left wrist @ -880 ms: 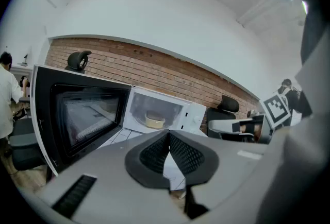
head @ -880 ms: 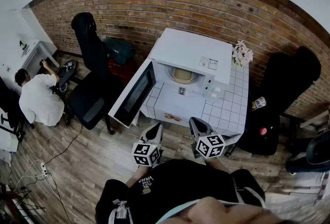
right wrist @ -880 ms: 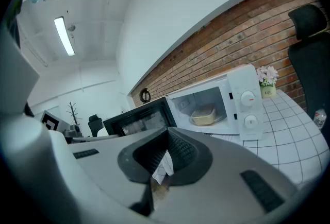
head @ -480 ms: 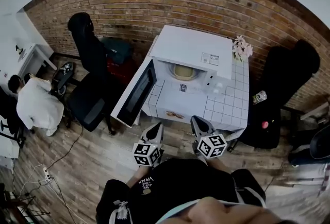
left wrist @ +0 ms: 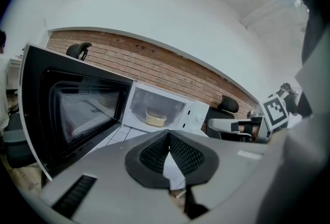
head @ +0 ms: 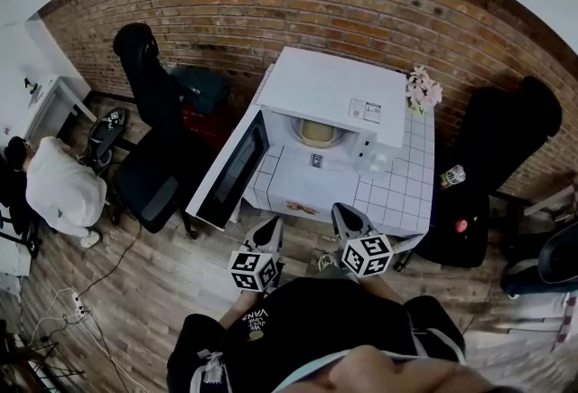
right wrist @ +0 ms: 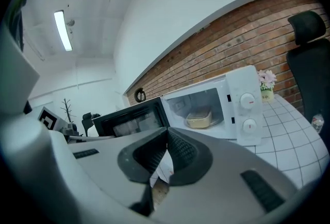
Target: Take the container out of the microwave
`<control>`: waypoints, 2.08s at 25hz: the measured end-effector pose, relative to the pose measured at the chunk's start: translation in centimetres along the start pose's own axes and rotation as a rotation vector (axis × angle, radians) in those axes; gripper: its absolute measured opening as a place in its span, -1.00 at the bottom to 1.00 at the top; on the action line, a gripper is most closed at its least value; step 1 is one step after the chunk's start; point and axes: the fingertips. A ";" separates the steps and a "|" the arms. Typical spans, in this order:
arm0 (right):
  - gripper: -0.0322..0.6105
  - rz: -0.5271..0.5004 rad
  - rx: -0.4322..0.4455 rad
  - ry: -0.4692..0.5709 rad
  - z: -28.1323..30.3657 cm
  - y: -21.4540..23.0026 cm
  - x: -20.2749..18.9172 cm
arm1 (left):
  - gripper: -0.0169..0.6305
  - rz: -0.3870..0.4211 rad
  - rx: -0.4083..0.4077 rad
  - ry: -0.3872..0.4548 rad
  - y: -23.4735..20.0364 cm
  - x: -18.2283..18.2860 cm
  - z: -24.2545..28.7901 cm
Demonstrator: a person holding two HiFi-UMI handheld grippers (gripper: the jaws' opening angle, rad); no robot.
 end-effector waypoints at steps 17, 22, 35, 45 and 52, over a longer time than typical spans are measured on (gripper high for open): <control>-0.89 -0.023 0.092 -0.085 4.6 6.9 3.2 | -0.92 -0.010 0.098 0.004 0.7 1.6 8.6; -0.89 -0.030 0.131 -0.108 5.5 8.1 3.8 | -0.92 -0.031 0.146 0.018 0.5 1.8 10.2; -0.89 -0.062 0.171 -0.133 7.8 8.3 3.6 | -0.92 -0.060 0.202 0.021 -0.5 2.0 13.0; -0.89 -0.027 0.057 -0.069 10.8 9.0 4.7 | -0.92 -0.022 0.071 -0.004 -3.1 4.1 17.3; -0.88 0.004 -0.041 -0.021 13.3 9.9 5.5 | -0.92 0.000 -0.016 -0.016 -5.3 5.6 20.5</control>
Point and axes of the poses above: the fingertips, and each gripper's own axes: z forward along the fingers, y to its right, x out of its top, and after that the axes turned 7 degrees about z, right-handed
